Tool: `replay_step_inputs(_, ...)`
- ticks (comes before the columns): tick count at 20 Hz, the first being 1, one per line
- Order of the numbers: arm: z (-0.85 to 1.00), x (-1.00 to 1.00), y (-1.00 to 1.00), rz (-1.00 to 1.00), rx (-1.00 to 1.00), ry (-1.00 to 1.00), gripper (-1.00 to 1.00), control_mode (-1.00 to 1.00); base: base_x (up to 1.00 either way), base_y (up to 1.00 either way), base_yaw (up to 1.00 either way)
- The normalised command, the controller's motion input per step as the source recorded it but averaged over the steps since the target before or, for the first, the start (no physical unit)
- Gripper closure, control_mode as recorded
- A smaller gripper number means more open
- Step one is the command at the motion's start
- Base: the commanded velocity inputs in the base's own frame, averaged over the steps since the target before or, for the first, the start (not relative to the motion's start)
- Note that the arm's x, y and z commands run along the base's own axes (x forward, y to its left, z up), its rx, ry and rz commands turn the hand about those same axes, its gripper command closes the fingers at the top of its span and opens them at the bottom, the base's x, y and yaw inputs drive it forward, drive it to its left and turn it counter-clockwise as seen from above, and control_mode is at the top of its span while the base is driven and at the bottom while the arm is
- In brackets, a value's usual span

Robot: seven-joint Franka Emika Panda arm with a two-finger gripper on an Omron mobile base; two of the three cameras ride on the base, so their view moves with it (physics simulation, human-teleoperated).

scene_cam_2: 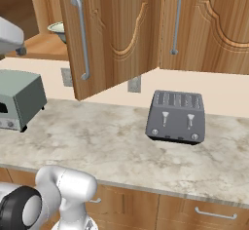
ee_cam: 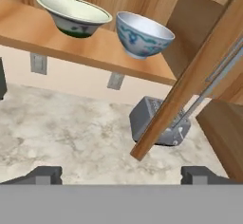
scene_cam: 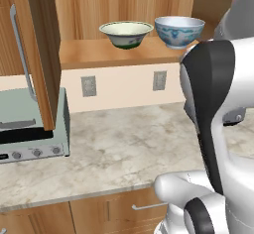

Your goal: Move the bowls from the cabinet to the plates on the dining table.

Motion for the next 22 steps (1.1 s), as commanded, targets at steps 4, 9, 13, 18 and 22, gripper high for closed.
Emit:
replay_step_inputs(4, -0.27, 0.54, 0.0, 0.07, -0.11, 0.0, -1.0, -1.0, 0.0, 0.0, 0.0)
replay_step_inputs(9, -0.01, 0.32, 0.0, 0.08, -0.06, 0.0, -1.0, -1.0, 0.0, 0.0, 0.0)
replay_step_inputs(13, 0.0, 0.16, 0.0, 0.09, -0.04, -0.01, -1.0, -1.0, 0.0, 0.0, 0.0)
replay_step_inputs(18, -0.04, 0.17, -0.01, 0.05, -0.11, 0.0, -1.0, -1.0, 0.0, 0.0, 0.0)
replay_step_inputs(22, -0.02, 0.07, -0.01, 0.0, -0.23, 0.0, -1.0, -1.0, 0.0, 0.0, 0.0)
